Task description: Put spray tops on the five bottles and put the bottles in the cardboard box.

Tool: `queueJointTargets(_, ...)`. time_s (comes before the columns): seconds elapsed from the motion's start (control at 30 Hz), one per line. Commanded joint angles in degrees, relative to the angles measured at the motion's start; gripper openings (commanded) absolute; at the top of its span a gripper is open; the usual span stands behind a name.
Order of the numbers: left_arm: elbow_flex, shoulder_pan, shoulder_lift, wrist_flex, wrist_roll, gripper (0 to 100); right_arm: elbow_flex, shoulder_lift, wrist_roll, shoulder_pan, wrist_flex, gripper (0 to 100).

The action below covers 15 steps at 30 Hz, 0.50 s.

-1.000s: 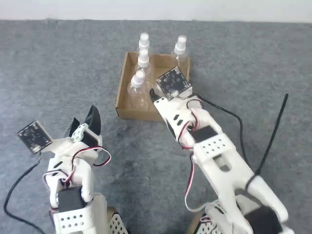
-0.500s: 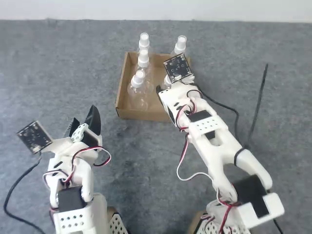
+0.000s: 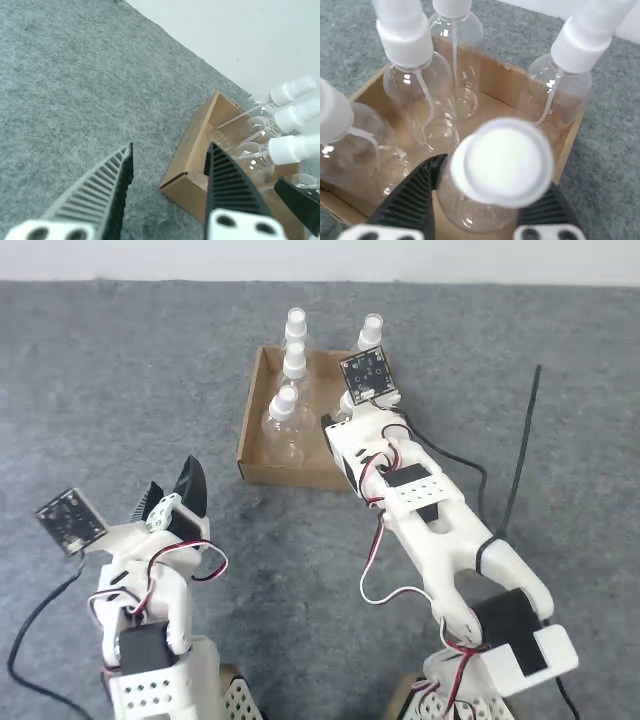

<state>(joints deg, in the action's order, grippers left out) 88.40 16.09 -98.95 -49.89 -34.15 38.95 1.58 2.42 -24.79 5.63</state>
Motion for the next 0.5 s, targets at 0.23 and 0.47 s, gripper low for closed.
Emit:
queueJointTargets(0.23, -0.6, 0.3, -0.9, 1.6, 0.0, 22, -2.9, 0.3, -0.4, 0.7, -0.5, 17.4)
queueJointTargets(0.47, -0.6, 0.3, -0.9, 1.6, 0.0, 22, -3.3, 0.8, -0.6, 0.7, 3.6, 29.9)
